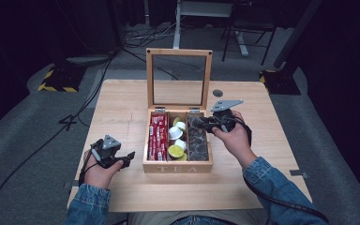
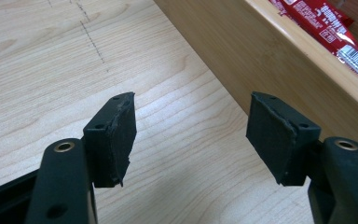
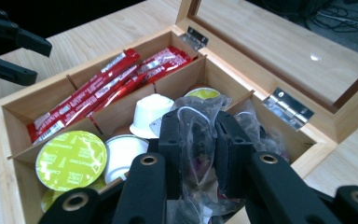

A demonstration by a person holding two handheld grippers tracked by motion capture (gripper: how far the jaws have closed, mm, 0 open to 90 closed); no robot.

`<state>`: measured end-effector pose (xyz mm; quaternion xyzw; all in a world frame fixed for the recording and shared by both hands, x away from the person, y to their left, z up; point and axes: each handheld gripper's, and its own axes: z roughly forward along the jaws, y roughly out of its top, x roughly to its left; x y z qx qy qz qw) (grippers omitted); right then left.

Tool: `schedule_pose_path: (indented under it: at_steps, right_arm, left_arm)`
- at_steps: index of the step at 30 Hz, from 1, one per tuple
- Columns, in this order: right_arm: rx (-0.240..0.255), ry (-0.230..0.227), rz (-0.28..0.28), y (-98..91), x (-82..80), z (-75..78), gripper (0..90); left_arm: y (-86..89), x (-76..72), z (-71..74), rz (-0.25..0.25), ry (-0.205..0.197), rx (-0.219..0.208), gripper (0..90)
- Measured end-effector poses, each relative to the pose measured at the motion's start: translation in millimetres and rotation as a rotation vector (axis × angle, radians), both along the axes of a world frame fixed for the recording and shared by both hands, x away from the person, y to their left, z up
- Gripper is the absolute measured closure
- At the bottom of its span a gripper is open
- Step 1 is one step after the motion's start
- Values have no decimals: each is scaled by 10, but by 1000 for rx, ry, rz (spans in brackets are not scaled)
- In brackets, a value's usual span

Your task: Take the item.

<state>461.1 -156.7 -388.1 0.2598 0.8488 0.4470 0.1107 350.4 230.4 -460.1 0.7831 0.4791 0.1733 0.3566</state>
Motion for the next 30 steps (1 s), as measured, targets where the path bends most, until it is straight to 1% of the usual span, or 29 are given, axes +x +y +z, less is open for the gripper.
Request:
schedule_pose_path:
  at_steps: [5,8,11,17,19,21,22,25,29,30]
  right_arm:
    - [7,-9,-3,-52,-17,65,750]
    - [-9,-14,1,-103,-46,96,750]
    - [-7,-18,-8,-166,-65,131,750]
    - [-6,-29,-29,-308,-88,216,749]
    - [-10,-31,-32,-353,-98,243,749]
    - [-12,-36,-35,-394,-112,266,748]
    - [-12,-36,-35,-394,-112,266,748]
    - [-17,-42,-45,-476,-133,304,747]
    - [-14,-43,-52,-533,-141,325,746]
    - [-13,-45,-60,-571,-147,333,745]
  left_arm:
    - [9,5,-11,1,8,9,336]
    - [17,7,-17,1,16,16,335]
    - [21,9,-23,7,13,15,335]
    - [31,11,-33,8,25,18,333]
    - [35,13,-37,5,26,23,331]
    - [55,14,-60,6,36,37,331]
    - [55,14,-60,6,36,37,330]
    - [80,14,-91,14,53,39,329]
    - [91,18,-103,18,55,41,327]
    - [94,23,-109,12,57,49,326]
